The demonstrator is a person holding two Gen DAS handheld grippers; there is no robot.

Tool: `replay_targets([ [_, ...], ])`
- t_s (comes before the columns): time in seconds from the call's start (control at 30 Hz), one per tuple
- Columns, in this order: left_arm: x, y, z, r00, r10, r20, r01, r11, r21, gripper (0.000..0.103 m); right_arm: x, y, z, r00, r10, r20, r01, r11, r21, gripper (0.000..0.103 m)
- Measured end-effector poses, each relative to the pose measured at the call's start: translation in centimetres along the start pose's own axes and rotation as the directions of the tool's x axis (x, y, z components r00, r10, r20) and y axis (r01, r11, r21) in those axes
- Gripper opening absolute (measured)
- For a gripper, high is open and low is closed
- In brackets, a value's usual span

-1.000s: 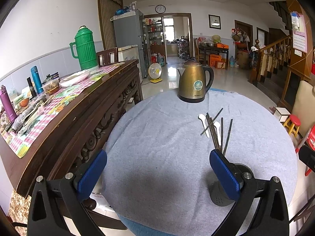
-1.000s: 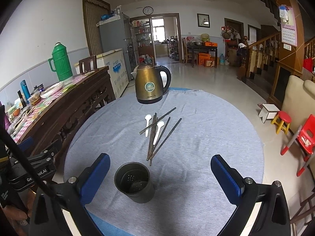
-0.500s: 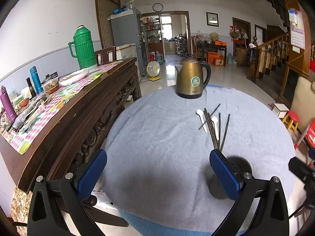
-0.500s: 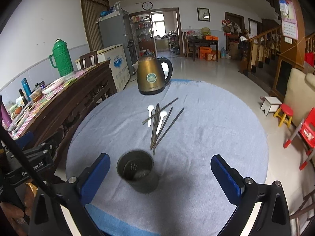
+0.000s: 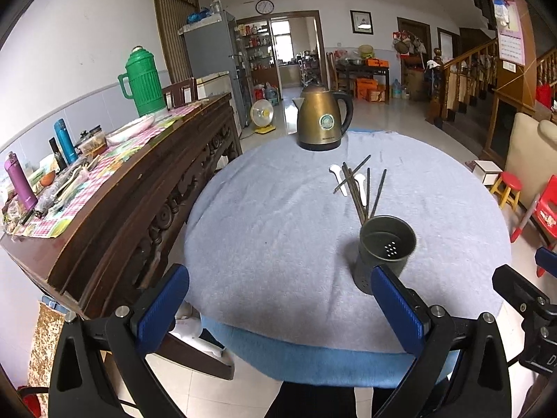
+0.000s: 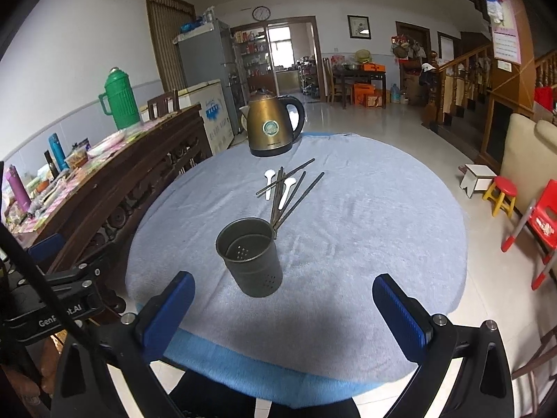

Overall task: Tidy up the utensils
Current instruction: 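Lower the left tool over a white spoon while the right tool lowers over chopsticks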

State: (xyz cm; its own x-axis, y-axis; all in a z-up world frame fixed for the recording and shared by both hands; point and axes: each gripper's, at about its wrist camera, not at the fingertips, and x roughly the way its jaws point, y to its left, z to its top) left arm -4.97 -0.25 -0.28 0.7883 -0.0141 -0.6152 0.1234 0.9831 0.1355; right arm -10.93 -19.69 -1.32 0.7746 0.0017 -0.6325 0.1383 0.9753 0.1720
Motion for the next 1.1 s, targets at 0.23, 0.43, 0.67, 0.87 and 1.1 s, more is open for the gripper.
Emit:
replay_targets([
  [0.23,-2.4,-0.6,-0.1,0.999,-0.011,0.047,0.01,1.0,0.023,0.103,-2.7,-0.8,-0.5,0.999,-0.012,0.049,0.011,0.999,0.033,0.103],
  [0.43,-2.7,-0.5,-0.2,0.999,-0.014,0.052,0.013,1.0,0.023,0.103,-3.4,-1.1,-0.7,0.998,-0.015,0.059,0.012,0.999,0.036,0.103],
  [0.67,-1.9,-0.3,0.6,0.999,-0.021,0.048,0.02,1.0,0.016,0.103,-3.2,-1.0,0.2,0.998,-0.029,0.054,0.027,0.999,0.031,0.103],
  [0.87,2.9,1.0,3.7,0.994,-0.1,-0.034,0.1,0.995,0.008,0.103,-0.1,-2.4,3.8,1.0,-0.01,0.0,0.01,0.999,0.052,0.103],
  [1.1,15.8,3.6,10.9,0.978,-0.123,-0.167,0.116,0.992,-0.054,0.103,12.3,-6.9,12.9,0.98,0.086,-0.178,-0.063,0.989,0.133,0.102],
])
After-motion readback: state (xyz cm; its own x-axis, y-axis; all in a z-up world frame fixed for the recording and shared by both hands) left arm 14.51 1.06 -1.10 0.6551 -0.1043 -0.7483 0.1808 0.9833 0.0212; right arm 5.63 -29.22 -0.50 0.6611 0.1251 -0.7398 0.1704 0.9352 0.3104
